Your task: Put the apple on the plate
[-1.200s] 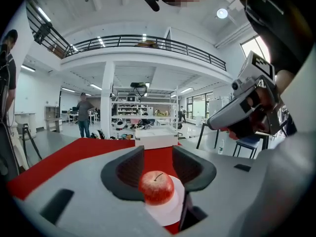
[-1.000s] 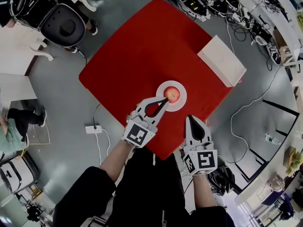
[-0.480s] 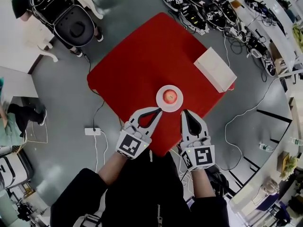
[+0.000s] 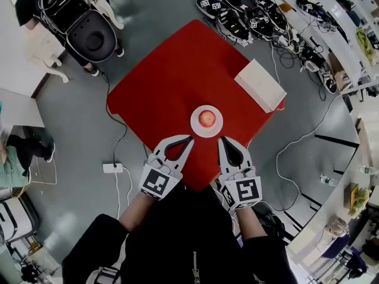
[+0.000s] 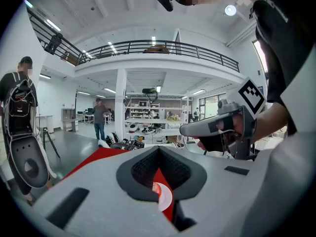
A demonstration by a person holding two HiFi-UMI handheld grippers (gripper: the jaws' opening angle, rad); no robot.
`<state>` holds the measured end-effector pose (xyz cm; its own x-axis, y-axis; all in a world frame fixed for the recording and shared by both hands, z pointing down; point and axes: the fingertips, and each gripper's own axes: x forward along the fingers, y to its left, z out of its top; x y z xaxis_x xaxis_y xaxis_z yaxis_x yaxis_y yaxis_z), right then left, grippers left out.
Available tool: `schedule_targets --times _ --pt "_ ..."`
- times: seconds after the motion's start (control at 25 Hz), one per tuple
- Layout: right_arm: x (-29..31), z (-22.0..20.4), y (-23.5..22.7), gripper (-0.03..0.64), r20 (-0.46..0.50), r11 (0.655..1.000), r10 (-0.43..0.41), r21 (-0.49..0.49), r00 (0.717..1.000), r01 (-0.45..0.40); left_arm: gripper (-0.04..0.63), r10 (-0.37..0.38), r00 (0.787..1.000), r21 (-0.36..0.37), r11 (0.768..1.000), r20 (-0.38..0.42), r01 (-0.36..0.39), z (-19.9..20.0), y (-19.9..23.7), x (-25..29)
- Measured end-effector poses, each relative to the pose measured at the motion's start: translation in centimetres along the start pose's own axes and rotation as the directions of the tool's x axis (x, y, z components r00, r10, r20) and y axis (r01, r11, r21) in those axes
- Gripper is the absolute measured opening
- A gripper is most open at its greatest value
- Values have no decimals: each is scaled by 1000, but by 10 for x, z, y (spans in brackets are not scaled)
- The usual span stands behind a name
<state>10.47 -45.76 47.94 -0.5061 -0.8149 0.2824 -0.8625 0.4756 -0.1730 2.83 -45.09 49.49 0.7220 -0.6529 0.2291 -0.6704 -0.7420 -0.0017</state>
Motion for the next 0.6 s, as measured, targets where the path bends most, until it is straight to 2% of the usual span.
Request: schedule_targets --times 0.6 --pt "7 5 4 11 2 1000 19 -22 1000 -19 6 2 1000 -9 1000 2 -2 0 2 8"
